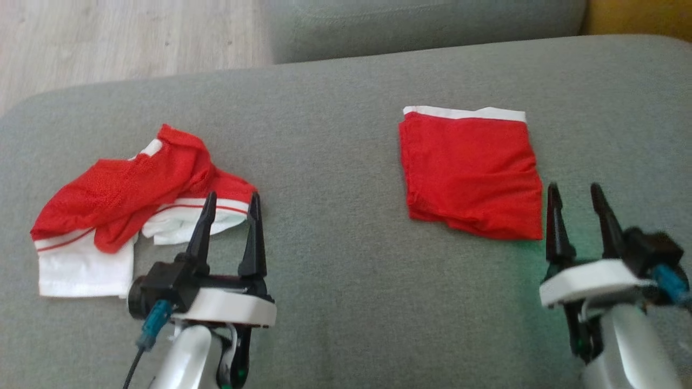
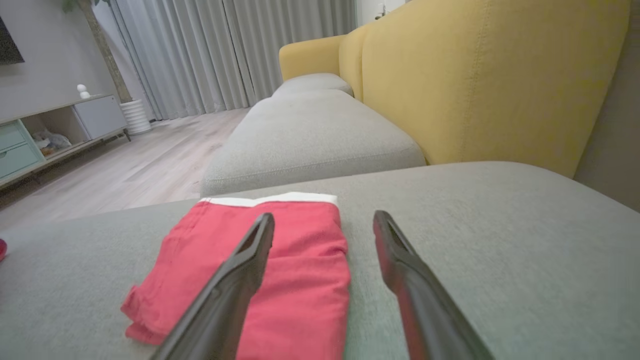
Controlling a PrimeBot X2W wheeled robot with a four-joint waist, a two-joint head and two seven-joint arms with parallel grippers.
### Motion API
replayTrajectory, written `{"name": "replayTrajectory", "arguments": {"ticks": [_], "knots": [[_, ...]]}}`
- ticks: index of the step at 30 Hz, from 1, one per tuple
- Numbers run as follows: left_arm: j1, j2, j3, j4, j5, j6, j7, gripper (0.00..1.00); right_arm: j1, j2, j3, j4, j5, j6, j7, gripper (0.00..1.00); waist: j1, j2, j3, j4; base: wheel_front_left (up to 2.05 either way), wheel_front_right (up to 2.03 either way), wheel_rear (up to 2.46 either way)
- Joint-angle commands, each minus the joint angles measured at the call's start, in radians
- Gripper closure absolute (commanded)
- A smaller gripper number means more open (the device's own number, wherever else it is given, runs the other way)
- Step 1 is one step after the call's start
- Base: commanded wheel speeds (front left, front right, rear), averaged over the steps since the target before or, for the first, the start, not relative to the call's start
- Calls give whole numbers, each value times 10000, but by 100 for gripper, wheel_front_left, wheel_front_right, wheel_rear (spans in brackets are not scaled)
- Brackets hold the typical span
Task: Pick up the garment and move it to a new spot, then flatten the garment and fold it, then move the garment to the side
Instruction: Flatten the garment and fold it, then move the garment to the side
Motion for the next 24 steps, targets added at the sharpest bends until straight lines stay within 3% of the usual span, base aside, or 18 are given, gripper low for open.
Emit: {"name": "replayTrajectory", "arguments": {"ticks": [1, 14, 24], "knots": [[-196, 74, 335, -267, -12, 76, -95, 0, -49, 20, 266, -360, 0, -9, -108, 0, 2, 0, -87, -81, 0, 0, 0], [-380, 74, 220, -270, 55, 58, -95, 0, -268, 20, 133, -400, 54, -9, -76, 0, 2, 0, 316, 97, 0, 0, 0], [-839, 74, 61, -171, 157, -69, -95, 0, -2278, 20, -1211, 1209, -321, -9, 1708, 0, 2, 0, 1303, 643, 0, 0, 0]]}}
